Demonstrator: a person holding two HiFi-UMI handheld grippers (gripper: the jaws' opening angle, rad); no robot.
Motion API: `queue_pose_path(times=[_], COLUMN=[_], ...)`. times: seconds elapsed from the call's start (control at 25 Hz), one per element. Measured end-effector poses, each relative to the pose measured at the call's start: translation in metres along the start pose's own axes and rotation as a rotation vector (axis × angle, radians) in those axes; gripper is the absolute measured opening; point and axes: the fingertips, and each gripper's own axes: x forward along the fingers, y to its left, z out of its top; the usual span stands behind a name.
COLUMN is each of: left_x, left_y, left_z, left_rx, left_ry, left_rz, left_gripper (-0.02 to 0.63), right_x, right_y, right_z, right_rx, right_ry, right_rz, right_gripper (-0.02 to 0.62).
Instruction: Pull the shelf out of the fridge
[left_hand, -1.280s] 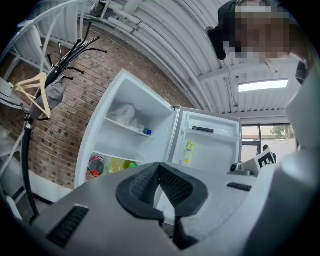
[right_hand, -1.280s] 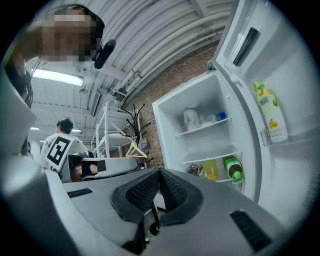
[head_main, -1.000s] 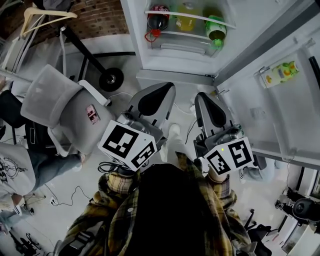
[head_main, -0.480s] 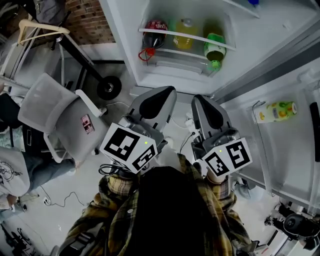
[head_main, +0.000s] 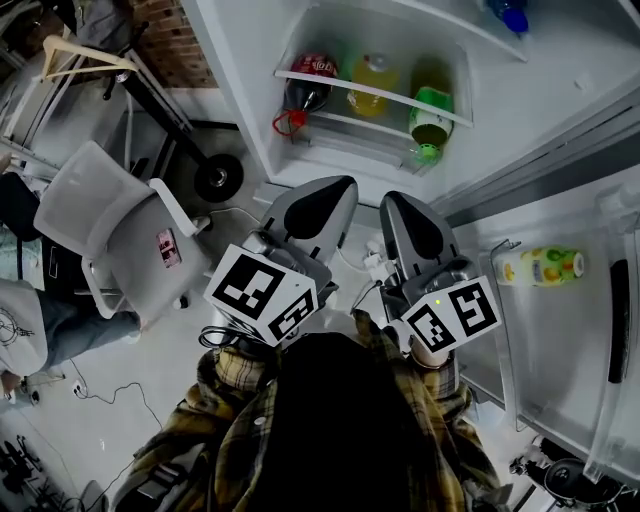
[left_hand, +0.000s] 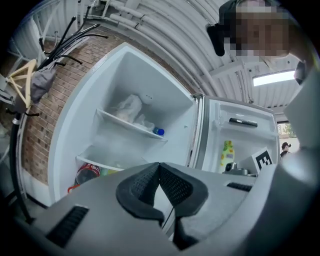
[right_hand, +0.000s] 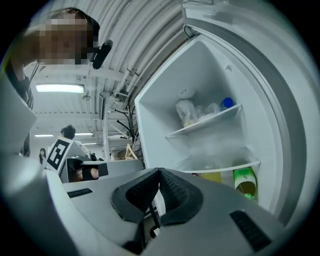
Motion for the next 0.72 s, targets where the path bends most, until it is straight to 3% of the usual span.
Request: queue_pose_path(times=[0.36, 0.72], left_x=[0.018, 0.054], left_y=[0.018, 0.057], left_z=[0.001, 0.015], left_rx=[-0.013, -0.036], left_ry=[0.019, 0.03], left_rz=[0.011, -0.059], left_gripper=[0.003, 0.003], right_x=[0.019, 0.062], right_y=[-0.012, -0.038], right_z=[0.0, 0.012], right_rx=[0.028, 0.037], right_ry=[0.008, -0.01], right_rz=[0.012, -0.066], right_gripper=[0.018, 0.018])
